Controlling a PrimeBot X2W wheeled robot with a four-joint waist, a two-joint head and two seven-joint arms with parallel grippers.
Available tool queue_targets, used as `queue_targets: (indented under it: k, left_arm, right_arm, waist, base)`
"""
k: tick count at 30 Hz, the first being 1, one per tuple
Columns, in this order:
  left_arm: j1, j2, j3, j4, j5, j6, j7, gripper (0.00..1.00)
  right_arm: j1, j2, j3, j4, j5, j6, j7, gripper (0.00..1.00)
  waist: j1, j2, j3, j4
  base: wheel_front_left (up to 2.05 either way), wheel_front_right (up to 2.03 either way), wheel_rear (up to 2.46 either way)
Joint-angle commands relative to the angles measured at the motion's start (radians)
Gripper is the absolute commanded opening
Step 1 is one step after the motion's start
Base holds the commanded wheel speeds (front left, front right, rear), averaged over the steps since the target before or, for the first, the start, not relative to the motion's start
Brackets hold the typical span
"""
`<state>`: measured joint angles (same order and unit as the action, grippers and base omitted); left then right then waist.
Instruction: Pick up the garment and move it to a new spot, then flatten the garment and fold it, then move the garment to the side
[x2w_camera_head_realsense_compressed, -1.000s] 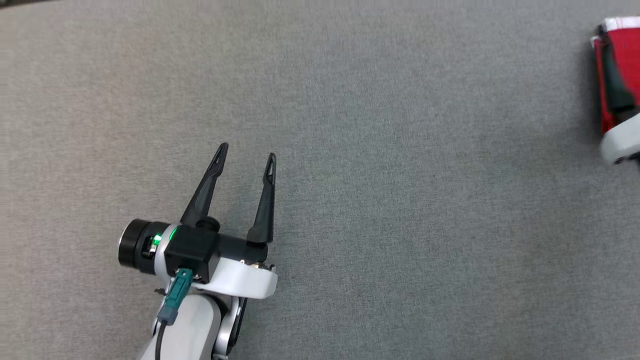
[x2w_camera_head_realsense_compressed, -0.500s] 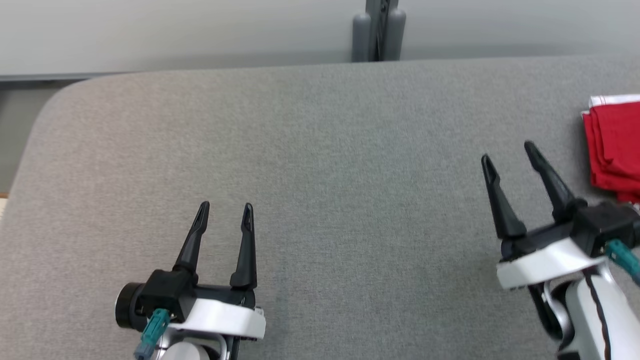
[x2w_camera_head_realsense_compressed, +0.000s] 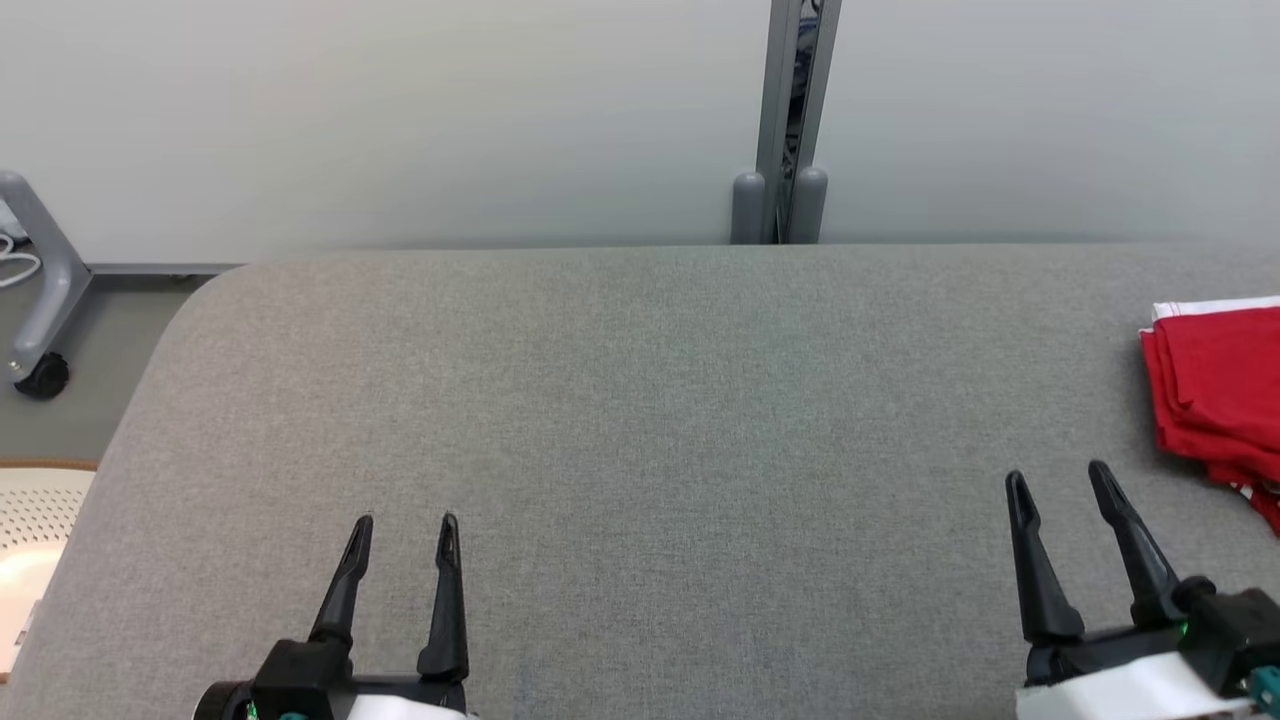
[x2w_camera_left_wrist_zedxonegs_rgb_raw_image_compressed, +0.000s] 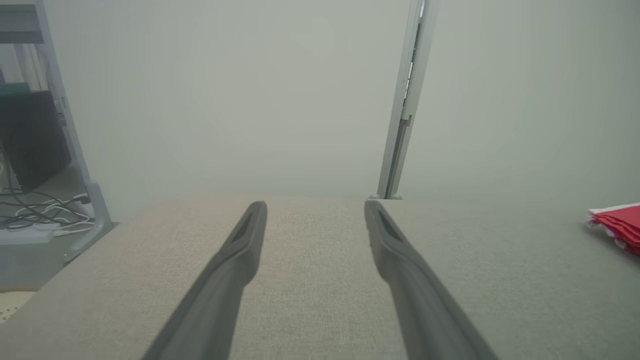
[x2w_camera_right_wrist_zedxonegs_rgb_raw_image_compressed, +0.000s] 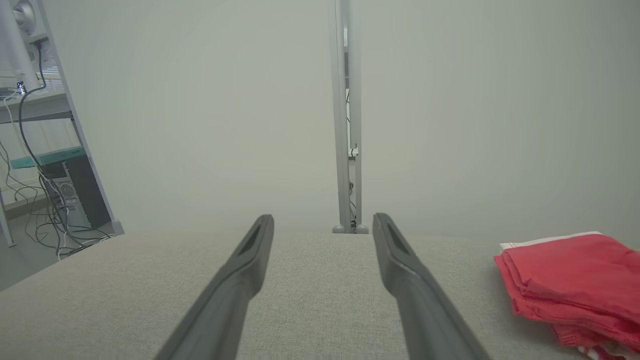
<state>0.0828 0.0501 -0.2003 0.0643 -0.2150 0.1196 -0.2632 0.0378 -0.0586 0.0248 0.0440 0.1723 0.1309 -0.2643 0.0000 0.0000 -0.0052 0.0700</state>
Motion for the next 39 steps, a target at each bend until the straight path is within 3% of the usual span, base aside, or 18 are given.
queue_targets:
  k: [1,17,18,22,39]
  left_arm:
    - [0.006,0.003,0.006,0.001,0.005,-0.006,-0.001,1.00]
    - [0.048,0.002,0.032,0.039,0.030,-0.019,-0.001,1.00]
    - [0.041,0.000,0.027,0.038,0.025,-0.017,0.000,0.00]
    - [0.060,-0.002,0.020,0.067,0.016,-0.018,0.001,0.00]
    - [-0.025,0.001,0.028,0.117,-0.312,-0.069,0.054,0.00]
  right_arm:
    - [0.013,0.000,-0.003,-0.004,-0.005,0.000,0.000,1.00]
    - [0.096,0.006,0.009,-0.017,-0.025,0.000,0.000,1.00]
    - [0.095,0.008,0.011,-0.017,-0.025,0.000,0.000,0.00]
    - [0.103,0.016,0.016,0.015,-0.015,0.000,0.001,0.00]
    - [0.066,-0.014,-0.036,0.040,0.340,0.000,0.082,0.00]
  waist:
    - [0.0000,0.0000,-0.009,0.000]
    - [0.0000,0.0000,-0.049,-0.012]
    - [0.0000,0.0000,-0.049,-0.012]
    - [0.0000,0.0000,-0.049,-0.012]
    - [0.0000,0.0000,-0.041,-0.020]
  base:
    - [0.00,0.00,0.00]
    - [0.00,0.00,0.00]
    - [0.00,0.00,0.00]
    - [0.00,0.00,0.00]
    - [0.00,0.00,0.00]
